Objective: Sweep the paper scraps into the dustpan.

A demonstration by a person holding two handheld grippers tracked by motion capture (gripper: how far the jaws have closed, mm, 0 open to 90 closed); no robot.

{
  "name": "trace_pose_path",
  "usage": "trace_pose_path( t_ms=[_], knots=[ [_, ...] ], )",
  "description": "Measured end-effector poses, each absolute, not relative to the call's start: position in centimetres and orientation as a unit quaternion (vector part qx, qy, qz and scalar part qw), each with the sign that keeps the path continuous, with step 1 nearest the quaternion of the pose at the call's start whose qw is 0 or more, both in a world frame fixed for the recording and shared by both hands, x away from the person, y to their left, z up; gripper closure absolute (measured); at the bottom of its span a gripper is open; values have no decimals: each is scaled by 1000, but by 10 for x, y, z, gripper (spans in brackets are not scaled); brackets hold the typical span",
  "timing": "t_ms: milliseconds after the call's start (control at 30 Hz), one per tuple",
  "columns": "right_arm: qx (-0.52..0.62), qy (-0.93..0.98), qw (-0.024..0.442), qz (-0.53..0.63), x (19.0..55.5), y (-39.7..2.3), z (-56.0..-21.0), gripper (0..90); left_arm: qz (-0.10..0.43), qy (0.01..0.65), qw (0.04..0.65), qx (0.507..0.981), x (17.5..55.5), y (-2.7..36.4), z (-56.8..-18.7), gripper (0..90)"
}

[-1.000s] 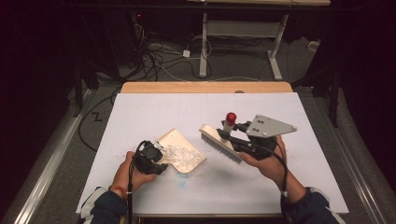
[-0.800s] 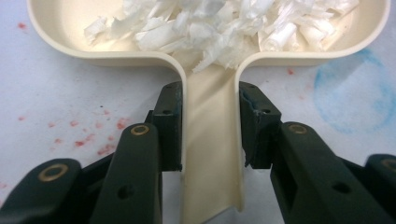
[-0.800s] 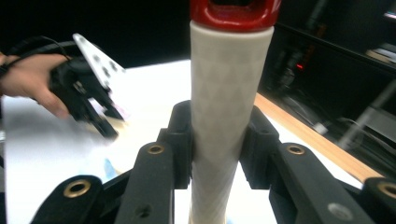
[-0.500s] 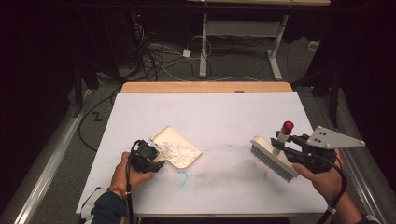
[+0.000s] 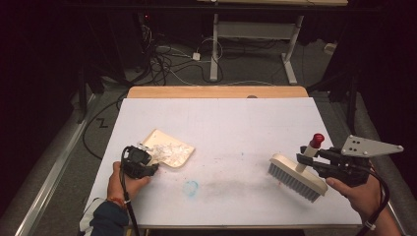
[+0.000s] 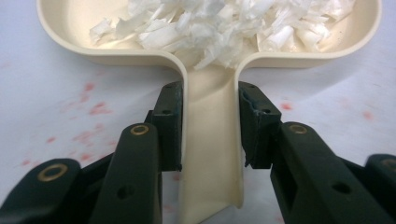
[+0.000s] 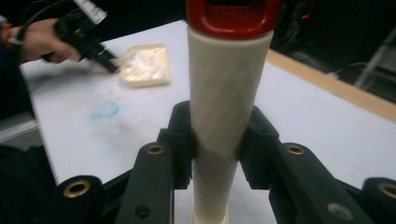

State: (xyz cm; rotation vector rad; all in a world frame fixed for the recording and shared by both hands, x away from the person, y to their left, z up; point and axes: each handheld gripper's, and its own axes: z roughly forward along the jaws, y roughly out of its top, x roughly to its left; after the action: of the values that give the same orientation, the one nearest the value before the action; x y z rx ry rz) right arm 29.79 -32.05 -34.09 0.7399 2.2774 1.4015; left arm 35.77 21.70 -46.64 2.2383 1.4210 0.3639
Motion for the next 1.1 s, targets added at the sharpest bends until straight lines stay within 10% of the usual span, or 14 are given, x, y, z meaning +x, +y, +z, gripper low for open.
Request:
trace_pose_path(
  t_ms=[533, 800, 1100],
  knots=[
    [281, 824, 144, 470, 338, -314, -359, 690, 124, 498, 275, 813, 333, 206, -469, 434],
    [325, 808, 140, 471, 371, -316, -365, 667, 212, 424, 345, 810, 304, 212, -462, 209],
    [388, 804, 168, 418, 419, -301, -375, 599, 257, 392, 369, 803, 279, 215, -465, 181]
  ],
)
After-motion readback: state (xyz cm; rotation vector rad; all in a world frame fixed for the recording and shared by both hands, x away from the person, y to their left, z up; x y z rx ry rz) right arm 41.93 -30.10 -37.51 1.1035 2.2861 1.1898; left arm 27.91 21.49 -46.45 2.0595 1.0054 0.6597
